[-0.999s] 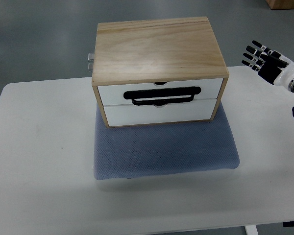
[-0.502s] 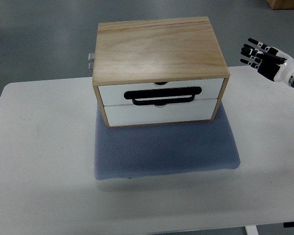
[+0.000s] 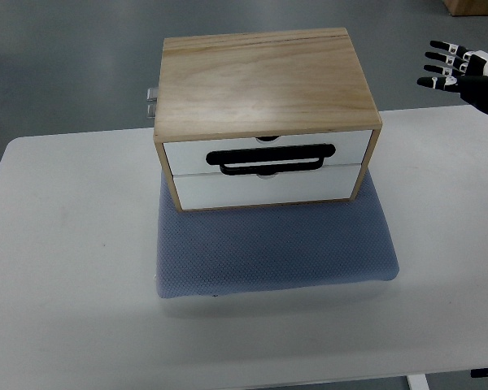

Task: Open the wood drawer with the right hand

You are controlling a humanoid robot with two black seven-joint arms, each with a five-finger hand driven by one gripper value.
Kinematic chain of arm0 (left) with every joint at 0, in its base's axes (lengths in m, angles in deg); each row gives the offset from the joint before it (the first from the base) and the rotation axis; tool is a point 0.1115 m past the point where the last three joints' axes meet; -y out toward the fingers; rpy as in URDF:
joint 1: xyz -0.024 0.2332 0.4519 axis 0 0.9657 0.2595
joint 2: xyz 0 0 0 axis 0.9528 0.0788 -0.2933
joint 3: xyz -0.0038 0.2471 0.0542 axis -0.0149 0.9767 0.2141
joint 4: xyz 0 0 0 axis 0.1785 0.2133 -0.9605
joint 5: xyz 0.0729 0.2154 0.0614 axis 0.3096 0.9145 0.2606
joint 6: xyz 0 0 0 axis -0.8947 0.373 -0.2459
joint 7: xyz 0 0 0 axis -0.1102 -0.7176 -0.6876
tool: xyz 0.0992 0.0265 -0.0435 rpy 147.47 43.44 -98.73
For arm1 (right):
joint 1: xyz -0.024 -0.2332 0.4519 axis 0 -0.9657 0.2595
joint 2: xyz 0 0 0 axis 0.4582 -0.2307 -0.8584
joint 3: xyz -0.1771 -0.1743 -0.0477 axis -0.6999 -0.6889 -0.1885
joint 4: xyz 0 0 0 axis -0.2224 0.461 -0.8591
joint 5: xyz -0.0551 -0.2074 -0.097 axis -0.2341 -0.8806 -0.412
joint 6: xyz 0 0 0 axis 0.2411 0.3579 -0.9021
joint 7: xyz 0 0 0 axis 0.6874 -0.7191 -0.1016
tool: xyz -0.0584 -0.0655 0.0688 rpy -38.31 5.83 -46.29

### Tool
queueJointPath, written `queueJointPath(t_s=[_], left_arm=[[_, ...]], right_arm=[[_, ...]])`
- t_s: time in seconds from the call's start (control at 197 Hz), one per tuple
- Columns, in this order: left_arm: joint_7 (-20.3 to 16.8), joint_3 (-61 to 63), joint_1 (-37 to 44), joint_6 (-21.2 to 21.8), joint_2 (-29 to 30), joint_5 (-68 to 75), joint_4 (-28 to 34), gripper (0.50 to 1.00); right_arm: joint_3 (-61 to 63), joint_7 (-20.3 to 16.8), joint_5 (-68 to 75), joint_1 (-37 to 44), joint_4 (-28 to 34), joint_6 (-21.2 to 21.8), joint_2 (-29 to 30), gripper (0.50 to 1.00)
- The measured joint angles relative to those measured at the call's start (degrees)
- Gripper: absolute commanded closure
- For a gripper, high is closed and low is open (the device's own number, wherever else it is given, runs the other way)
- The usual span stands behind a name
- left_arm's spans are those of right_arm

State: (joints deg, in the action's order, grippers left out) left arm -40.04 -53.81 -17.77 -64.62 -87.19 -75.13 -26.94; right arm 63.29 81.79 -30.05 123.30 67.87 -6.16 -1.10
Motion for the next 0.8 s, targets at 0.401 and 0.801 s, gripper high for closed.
queueJointPath(t_s=[0.401, 0.801], left_arm=[[0.0, 0.0, 0.0, 0.0, 0.0, 0.0, 0.0, 0.500], [0.0, 0.0, 0.0, 0.0, 0.0, 0.0, 0.0, 0.500]], right_arm=[[-15.8, 9.6, -2.6, 9.9, 10.5, 2.8, -9.0, 0.550], [-18.7, 16.5, -9.6, 17.8, 14.5, 10.2, -13.9, 0.550]])
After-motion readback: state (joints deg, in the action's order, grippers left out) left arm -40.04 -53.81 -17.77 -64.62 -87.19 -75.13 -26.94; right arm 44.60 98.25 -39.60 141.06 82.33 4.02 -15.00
